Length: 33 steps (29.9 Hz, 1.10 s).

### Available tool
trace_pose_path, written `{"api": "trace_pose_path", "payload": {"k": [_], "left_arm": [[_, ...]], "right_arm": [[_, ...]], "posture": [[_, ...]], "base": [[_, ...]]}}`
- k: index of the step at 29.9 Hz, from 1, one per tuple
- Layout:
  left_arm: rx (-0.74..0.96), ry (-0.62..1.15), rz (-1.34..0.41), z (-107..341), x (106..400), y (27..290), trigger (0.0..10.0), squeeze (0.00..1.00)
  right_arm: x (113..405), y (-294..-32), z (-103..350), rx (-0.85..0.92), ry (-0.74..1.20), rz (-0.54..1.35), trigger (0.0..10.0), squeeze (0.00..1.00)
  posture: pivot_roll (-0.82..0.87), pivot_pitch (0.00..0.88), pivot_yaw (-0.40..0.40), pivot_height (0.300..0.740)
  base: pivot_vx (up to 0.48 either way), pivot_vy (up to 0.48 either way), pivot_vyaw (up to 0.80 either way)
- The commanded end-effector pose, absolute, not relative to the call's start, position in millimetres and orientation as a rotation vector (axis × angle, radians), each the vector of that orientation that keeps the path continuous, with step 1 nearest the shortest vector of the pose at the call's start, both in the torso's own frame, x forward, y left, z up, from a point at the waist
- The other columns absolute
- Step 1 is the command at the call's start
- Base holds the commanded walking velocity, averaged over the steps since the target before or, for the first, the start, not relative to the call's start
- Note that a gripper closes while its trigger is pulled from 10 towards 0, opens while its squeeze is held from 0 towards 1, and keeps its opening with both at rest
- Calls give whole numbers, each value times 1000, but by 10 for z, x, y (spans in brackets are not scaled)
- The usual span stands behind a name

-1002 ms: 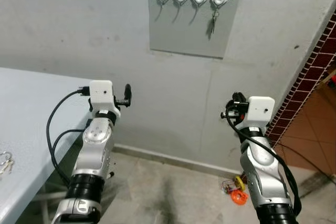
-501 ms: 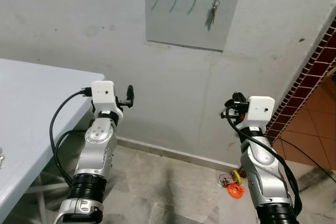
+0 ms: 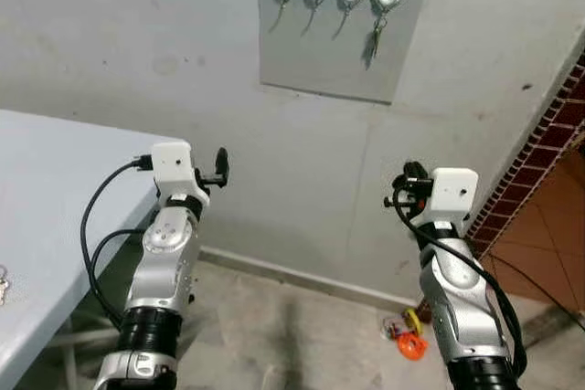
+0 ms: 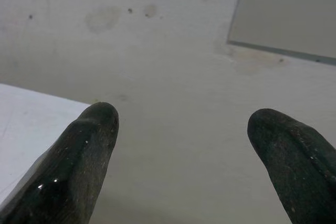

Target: Hang keys on a hook

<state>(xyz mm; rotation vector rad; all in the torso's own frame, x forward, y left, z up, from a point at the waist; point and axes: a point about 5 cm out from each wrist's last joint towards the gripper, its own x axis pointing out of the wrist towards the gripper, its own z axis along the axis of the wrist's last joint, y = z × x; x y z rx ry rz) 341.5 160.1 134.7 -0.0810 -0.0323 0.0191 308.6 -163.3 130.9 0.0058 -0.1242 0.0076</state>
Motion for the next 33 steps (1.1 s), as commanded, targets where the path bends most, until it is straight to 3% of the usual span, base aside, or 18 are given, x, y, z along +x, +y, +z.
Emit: {"api": "trace_pose_path", "payload": {"k": [1, 28, 33], "left_arm": [[-82, -34, 17, 1373, 3414, 1613, 10000, 0], [-93, -26, 26, 1364, 3394, 1607, 10000, 0], [-92, -21, 41, 1366, 3392, 1612, 10000, 0]], "right_arm": [[3084, -1618, 1347, -1, -133, 22, 10000, 0], [3074, -1611, 1351, -5, -128, 36, 10000, 0], [3077, -1604, 1348, -7, -123, 43, 10000, 0]], "posture": [[-23, 0, -11, 732], [-17, 0, -19, 732], [-17, 0, -21, 732]], "base": [[360, 0, 0], [360, 0, 0], [50, 0, 0]]}}
